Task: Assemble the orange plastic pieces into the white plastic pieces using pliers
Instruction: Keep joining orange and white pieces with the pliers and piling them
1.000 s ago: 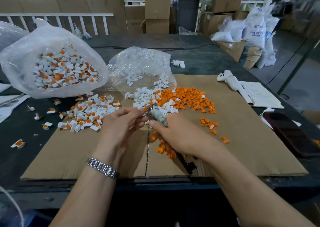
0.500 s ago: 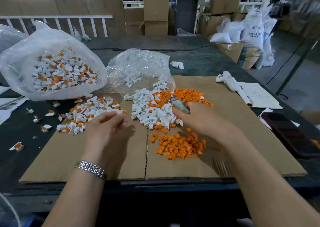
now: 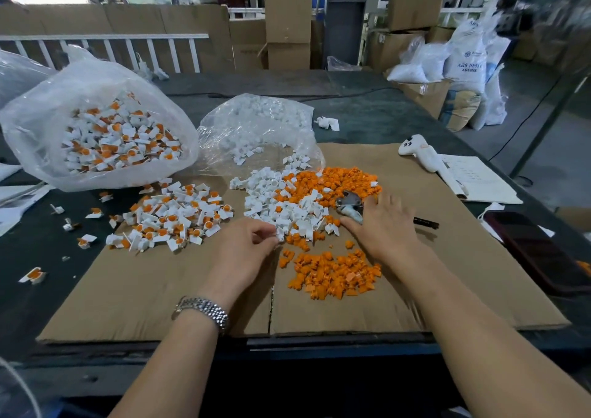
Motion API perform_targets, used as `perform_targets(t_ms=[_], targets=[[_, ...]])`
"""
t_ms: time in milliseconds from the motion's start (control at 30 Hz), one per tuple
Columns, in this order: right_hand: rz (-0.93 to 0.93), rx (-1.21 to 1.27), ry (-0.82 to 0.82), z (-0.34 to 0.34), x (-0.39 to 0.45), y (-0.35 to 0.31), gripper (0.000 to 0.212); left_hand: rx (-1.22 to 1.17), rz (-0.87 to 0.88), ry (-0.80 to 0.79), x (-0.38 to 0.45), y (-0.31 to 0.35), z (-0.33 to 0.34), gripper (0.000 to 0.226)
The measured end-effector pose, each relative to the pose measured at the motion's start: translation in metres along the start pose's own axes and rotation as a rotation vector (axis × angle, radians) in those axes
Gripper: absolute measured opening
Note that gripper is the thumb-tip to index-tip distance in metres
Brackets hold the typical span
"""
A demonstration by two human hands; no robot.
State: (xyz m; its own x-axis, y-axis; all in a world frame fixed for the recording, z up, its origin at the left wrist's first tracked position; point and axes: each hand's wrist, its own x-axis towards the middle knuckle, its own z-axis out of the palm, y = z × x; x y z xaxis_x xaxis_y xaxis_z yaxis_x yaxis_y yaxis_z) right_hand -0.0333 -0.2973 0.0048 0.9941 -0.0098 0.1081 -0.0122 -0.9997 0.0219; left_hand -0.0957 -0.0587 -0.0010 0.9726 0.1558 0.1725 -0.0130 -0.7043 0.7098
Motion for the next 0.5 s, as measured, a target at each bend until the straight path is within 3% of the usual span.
perform_targets(t_ms=[133,200,267,333,400,500], targets=[[0.006,0.08,-0.068,-0.004,-0.001,0.001,0.073,0.177,0.062,0.032,0.004,0.001,0.012,0.018],[-0.006,0.112,-0.021,-0.008,-0.004,-0.001,0.065,0.186,0.076,0.04,0.005,0.0,0.013,0.014],[-0.089,0.129,0.093,-0.012,-0.008,-0.005,0.046,0.117,0.046,0.041,0.004,-0.001,0.01,0.007],[-0.19,0.245,0.087,-0.017,-0.012,-0.01,0.028,0.034,-0.004,0.047,0.003,-0.002,0.007,0.005],[-0.244,0.301,0.018,-0.019,-0.014,-0.017,0.02,-0.051,-0.054,0.05,0.001,-0.002,0.003,0.005],[-0.247,0.24,0.038,-0.018,-0.013,-0.021,0.018,-0.218,-0.11,0.032,-0.002,0.0,-0.001,0.008]])
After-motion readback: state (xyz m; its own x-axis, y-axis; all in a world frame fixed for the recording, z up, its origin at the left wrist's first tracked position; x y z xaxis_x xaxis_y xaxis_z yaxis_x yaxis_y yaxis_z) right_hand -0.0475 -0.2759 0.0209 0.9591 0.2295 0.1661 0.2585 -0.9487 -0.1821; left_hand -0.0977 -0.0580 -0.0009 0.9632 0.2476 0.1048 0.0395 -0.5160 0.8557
